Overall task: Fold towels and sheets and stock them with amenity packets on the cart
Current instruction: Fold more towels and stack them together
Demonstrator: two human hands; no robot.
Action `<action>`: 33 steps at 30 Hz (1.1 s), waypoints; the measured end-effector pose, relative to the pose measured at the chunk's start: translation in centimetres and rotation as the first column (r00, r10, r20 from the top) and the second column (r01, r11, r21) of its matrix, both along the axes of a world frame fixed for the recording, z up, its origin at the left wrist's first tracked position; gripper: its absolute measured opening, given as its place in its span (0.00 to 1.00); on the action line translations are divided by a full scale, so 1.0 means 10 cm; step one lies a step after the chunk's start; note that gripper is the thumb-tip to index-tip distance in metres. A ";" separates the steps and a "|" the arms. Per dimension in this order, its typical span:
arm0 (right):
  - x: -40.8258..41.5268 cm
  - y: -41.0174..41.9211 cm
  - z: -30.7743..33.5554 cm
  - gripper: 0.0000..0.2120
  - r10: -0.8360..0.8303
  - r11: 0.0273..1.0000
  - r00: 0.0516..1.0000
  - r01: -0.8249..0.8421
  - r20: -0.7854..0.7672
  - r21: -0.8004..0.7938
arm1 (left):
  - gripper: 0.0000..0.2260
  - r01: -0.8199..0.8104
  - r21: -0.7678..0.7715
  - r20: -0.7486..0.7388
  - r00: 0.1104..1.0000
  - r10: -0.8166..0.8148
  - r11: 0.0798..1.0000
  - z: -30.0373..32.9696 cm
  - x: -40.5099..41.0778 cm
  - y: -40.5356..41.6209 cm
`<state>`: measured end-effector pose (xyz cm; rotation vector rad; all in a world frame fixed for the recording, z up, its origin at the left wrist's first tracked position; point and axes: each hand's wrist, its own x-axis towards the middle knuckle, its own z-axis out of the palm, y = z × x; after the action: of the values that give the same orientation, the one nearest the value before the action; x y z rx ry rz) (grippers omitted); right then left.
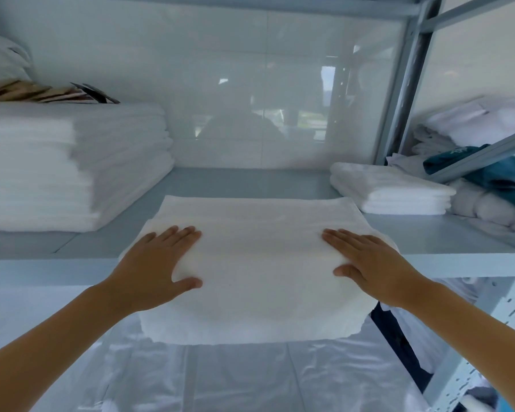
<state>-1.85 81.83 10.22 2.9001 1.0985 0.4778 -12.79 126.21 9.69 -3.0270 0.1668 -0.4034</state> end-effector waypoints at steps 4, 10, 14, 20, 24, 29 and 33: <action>-0.08 0.03 -0.08 0.29 0.024 0.996 0.986 -0.037 0.167 0.076 | 0.44 0.015 0.053 0.017 1.000 -0.016 0.998 -0.02 -0.01 0.01; -0.33 0.14 -0.07 0.24 -0.009 0.982 0.919 -0.065 0.394 0.175 | 0.29 0.074 0.140 0.159 0.983 -0.096 0.987 0.07 -0.22 -0.07; -0.65 0.04 -0.06 0.25 -0.006 0.983 0.883 -0.082 0.470 0.166 | 0.28 0.145 0.128 0.287 0.941 -0.177 0.981 0.08 -0.41 -0.02; -1.23 -0.13 -0.04 0.34 -0.040 0.980 0.941 -0.028 0.337 0.195 | 0.23 0.180 0.136 0.480 0.848 -0.224 0.974 0.06 -0.92 -0.09; -1.53 -0.32 0.05 0.32 -0.078 0.978 0.934 0.005 0.349 0.206 | 0.17 0.207 0.105 0.523 0.820 -0.231 0.973 0.14 -1.35 -0.33; -1.77 -0.65 0.14 0.31 -0.124 0.968 0.908 0.022 0.400 0.249 | 0.14 0.221 0.054 0.500 0.838 -0.218 0.974 0.27 -1.82 -0.72; -2.00 -1.06 0.15 0.32 -0.139 0.969 0.900 0.038 0.413 0.243 | 0.09 0.222 0.052 0.506 0.835 -0.217 0.974 0.29 -2.14 -1.14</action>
<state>-21.84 71.25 11.68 2.7946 0.8878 1.2414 -34.19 114.84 12.62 -2.7860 0.4733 -1.2039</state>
